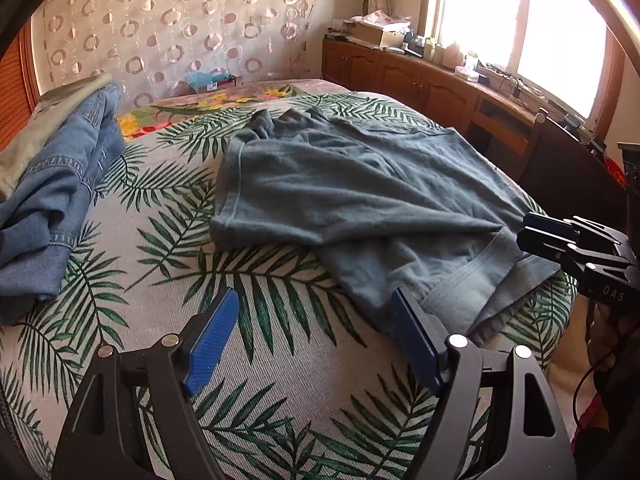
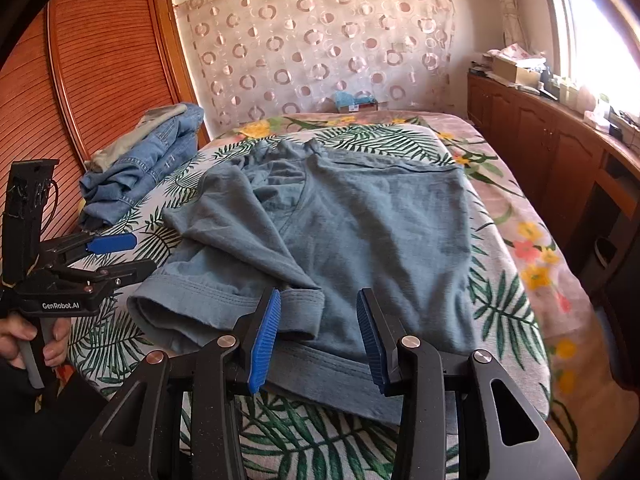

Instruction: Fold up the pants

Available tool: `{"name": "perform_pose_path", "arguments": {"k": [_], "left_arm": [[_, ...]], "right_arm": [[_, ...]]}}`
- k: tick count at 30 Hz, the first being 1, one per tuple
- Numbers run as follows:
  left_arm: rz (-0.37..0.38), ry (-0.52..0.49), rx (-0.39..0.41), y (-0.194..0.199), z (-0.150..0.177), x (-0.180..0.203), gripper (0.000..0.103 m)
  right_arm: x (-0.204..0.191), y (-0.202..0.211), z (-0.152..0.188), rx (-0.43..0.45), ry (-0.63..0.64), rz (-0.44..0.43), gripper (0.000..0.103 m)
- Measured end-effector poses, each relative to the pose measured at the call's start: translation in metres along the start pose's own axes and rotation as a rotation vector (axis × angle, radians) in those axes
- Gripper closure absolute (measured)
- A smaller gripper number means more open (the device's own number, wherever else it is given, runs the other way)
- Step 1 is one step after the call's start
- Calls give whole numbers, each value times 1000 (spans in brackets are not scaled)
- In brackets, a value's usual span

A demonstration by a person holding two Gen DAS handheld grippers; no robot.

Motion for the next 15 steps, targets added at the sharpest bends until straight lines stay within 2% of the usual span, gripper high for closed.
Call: {"name": "perform_pose_path", "arguments": {"k": [5,15], "left_arm": [[5,1,-9,-1,5,-1,24],[12,-8,-2,5,7,3,24]], "right_arm": [[-2,-11,-1,-25,11,-33,62],[4,-19,-6,-56,14,-31,62]]}}
Point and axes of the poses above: each gripper's, at about its wrist camera, not at the fingertips, and y roughly against the way its jaws point, x to its right, z to its underside, the point moved 8 cm from there along -y, roughly the way its jaws point, and after that the axes turned 3 degrees about z, right-handed, at the moved point
